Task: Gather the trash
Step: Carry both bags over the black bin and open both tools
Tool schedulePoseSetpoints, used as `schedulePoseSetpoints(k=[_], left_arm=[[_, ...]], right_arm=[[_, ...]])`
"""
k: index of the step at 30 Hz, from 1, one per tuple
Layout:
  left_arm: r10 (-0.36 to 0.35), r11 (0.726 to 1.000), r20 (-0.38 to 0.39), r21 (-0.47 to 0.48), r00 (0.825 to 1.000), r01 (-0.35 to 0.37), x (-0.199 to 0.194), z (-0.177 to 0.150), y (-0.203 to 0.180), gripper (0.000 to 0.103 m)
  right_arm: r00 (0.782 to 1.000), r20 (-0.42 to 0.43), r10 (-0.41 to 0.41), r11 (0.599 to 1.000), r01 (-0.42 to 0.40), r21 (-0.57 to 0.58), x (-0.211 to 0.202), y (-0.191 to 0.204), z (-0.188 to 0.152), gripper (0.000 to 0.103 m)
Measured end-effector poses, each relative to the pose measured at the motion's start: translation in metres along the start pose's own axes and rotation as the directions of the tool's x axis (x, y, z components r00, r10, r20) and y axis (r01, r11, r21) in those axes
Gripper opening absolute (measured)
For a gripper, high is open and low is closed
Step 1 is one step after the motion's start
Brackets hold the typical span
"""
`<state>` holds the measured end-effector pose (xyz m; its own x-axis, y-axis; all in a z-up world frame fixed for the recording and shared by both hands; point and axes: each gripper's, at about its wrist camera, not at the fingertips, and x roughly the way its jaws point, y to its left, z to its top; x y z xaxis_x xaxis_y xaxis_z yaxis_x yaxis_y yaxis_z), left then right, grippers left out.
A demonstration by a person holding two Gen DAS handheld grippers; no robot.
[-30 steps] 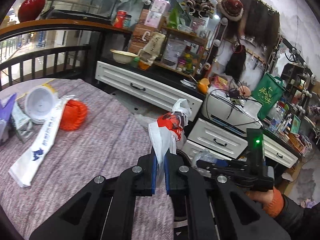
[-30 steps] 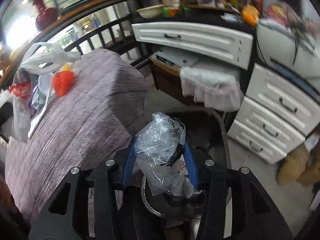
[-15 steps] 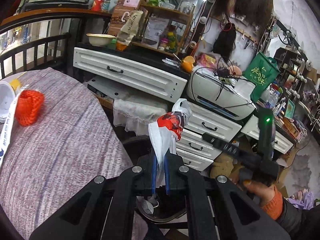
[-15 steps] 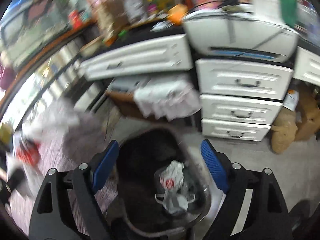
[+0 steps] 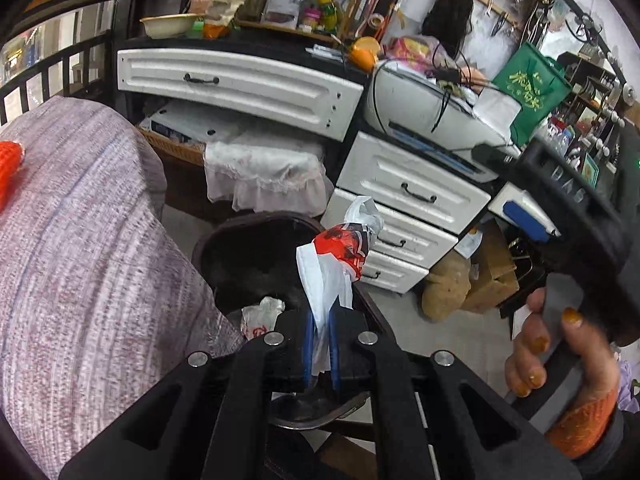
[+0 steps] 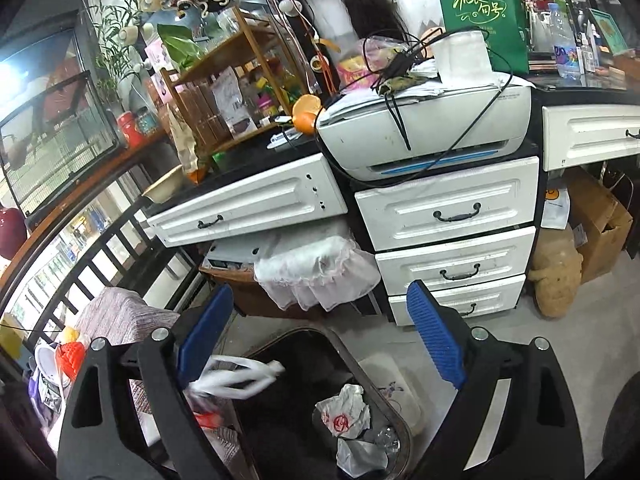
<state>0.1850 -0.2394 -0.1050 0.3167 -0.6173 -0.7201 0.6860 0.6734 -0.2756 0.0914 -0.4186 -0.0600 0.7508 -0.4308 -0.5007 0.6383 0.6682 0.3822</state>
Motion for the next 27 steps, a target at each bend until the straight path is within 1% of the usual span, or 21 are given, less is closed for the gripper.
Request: schedulePoseSetpoints(k=[2,3,5,7,9,13,16,21,24,27], left_arm=[[0.005,1.000,-0.017,0.004,1.000,-0.005,0.006,0.000,-0.002,0.008],[0.003,1.000,-0.027,0.008,1.000,-0.003,0.009,-0.001,-0.002,0.011],[0.006,1.000,-0.043,0.025,0.999,-0.005,0.013,-0.001,-0.005,0.025],[0.021,0.999,-0.040,0.029,0.999,-0.020,0.016,-0.003,-0.006,0.058],[0.016,1.000,-0.041,0.025,0.999,-0.015,0.018,-0.004,-0.006,0.069],[0.014,0.999,-0.057,0.051,0.998,-0.011,0.020,-0.006,-0.010,0.077],[-0.001,0.998,-0.038,0.069,0.999,0.004,0.014,-0.006,-0.015,0.082],[0.000,0.996,-0.003,0.091,1.000,0.001,-0.001,-0.004,-0.021,0.084],[-0.006,0.995,0.030,0.095,1.000,0.003,-0.019,-0.005,-0.021,0.089],[-0.009,0.996,0.065,0.089,0.998,0.004,-0.039,-0.007,-0.016,0.091]], right_arm=[[1.000,0.011,0.003,1.000,-0.003,0.005,-0.002,0.000,0.000,0.089],[1.000,0.016,0.005,1.000,-0.005,0.007,-0.003,-0.001,0.001,0.089],[1.000,0.021,0.007,1.000,-0.007,0.008,-0.003,-0.001,0.001,0.090],[1.000,0.022,0.012,1.000,-0.012,0.011,-0.003,-0.002,0.001,0.091],[0.999,0.025,0.021,1.000,-0.022,0.017,-0.003,-0.003,0.001,0.092],[0.999,0.032,0.023,1.000,-0.023,0.010,-0.004,-0.002,-0.001,0.093],[0.999,0.043,0.029,0.999,-0.029,0.017,-0.006,-0.004,0.000,0.093],[0.997,0.069,0.035,0.999,-0.037,0.028,-0.011,-0.006,0.004,0.094],[0.997,0.041,0.063,0.998,-0.064,0.029,-0.007,-0.005,0.003,0.094],[0.993,-0.031,0.116,0.993,-0.117,-0.008,0.001,0.005,0.001,0.094]])
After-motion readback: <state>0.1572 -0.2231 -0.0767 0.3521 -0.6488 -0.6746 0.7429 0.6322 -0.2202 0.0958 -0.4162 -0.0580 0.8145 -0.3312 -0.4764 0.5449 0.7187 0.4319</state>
